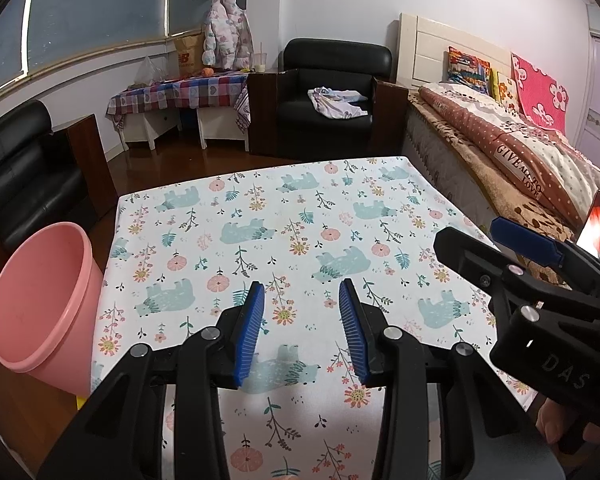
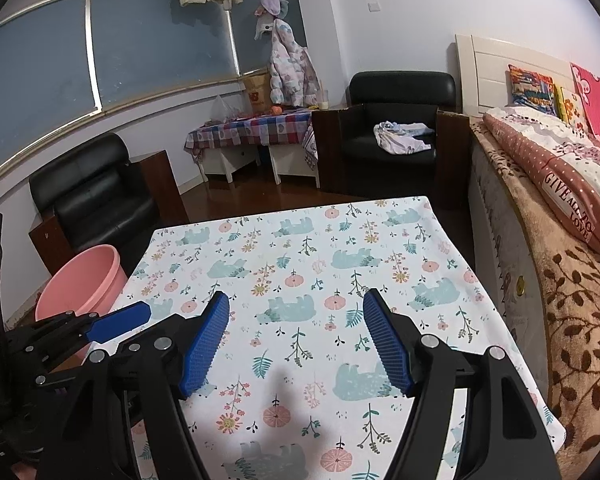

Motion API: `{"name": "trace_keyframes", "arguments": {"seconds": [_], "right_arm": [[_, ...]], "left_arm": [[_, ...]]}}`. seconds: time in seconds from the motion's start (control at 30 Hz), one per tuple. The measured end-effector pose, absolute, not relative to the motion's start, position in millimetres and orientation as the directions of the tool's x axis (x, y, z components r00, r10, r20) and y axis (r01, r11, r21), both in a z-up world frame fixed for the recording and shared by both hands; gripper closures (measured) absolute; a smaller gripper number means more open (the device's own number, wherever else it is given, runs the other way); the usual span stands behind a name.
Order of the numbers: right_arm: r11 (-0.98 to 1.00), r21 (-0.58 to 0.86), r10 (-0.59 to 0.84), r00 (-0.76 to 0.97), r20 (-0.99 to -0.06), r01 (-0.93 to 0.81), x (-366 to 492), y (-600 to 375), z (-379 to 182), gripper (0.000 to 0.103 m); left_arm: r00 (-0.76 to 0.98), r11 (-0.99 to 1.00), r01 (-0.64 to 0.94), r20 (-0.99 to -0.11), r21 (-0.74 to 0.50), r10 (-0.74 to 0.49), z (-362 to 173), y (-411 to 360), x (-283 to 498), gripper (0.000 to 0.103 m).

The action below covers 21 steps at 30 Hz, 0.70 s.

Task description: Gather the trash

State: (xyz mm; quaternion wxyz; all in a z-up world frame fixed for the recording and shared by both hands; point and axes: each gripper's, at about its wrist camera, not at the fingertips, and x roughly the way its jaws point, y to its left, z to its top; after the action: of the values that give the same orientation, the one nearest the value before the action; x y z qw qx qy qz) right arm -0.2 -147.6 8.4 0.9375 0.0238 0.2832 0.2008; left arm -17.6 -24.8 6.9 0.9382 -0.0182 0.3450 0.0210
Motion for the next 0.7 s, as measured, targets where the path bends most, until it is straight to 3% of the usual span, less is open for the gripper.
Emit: {"name": "trace_keyframes", "arguments": {"seconds": [0.7], "right_arm": [[0.915, 0.135, 0.394, 0.771, -0.501, -0.381, -9.8, -141.0, 16.3, 0.034]], "left_arm": [[0.778, 0.998, -0.059, -0.628, -0.034, 0.025, 13.1, -18.6, -25.8, 0.063]]}}
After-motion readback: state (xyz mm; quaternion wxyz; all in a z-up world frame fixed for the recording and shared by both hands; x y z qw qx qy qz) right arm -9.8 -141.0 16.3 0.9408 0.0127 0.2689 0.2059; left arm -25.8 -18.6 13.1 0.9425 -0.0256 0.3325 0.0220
